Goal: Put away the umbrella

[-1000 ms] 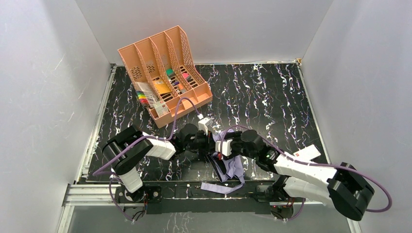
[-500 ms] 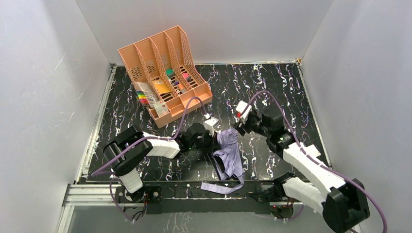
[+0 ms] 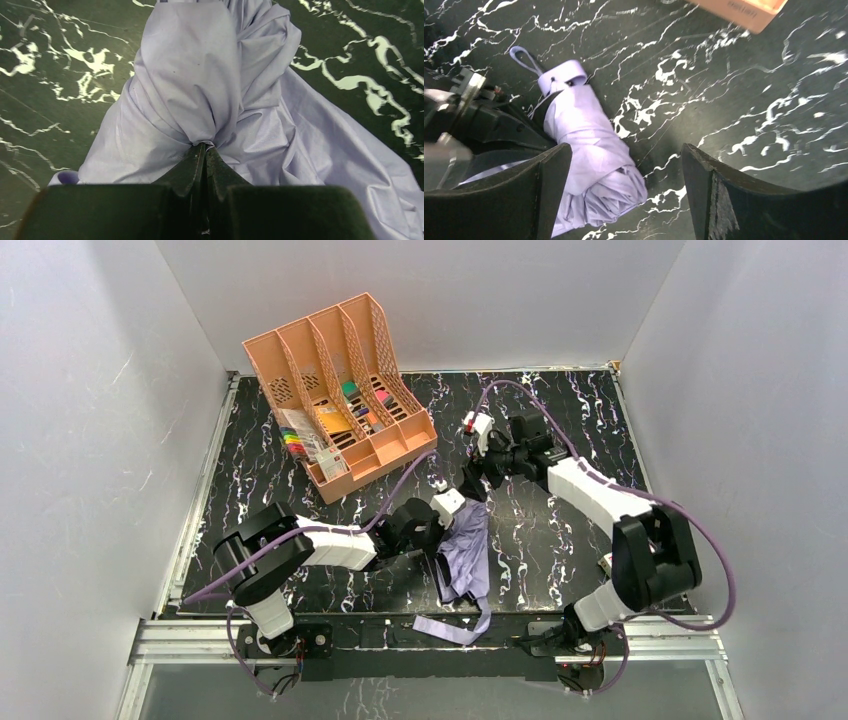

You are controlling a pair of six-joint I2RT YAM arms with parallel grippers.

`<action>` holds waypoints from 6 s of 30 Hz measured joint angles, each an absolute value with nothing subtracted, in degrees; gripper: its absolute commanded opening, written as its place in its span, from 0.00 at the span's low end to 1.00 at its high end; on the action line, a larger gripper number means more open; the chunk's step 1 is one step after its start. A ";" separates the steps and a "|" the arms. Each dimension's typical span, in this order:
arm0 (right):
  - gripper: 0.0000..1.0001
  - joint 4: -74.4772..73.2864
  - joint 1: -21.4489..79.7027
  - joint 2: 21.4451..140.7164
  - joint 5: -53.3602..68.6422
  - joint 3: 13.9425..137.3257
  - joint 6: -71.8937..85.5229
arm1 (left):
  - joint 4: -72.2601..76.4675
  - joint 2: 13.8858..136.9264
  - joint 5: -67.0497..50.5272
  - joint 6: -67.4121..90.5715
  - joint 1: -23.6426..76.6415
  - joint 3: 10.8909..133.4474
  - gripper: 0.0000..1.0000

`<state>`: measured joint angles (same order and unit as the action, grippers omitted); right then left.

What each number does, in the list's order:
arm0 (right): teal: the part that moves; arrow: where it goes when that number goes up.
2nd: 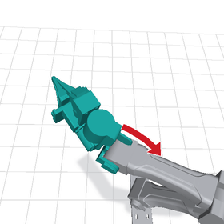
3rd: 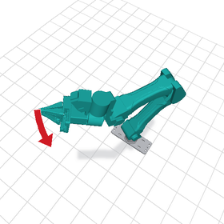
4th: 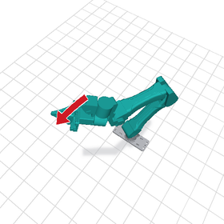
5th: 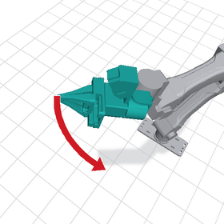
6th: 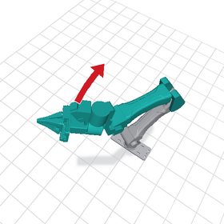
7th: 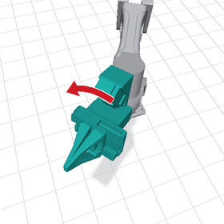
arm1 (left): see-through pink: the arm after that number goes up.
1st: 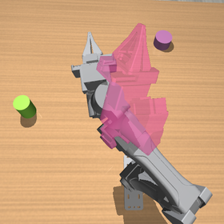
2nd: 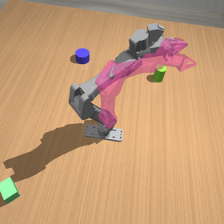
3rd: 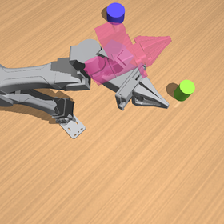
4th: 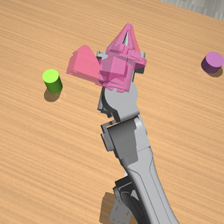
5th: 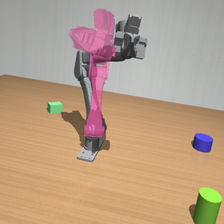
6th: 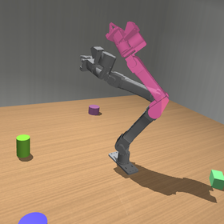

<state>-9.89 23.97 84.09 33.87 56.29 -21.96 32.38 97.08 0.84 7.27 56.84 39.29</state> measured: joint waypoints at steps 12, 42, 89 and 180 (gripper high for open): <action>0.99 -24.40 23.38 95.11 40.56 64.73 -21.26 | 33.54 96.92 3.20 -7.35 56.84 38.37 0.00; 0.37 -26.70 29.06 101.38 29.45 64.14 -24.18 | 33.80 94.48 5.58 -14.61 57.06 35.97 0.44; 0.15 27.18 48.12 77.93 1.23 23.83 -57.41 | -3.55 93.25 -39.18 -12.60 30.48 59.61 0.77; 0.64 -23.33 21.74 67.72 8.45 41.06 22.76 | -0.86 104.29 -19.07 -24.77 41.98 61.17 0.00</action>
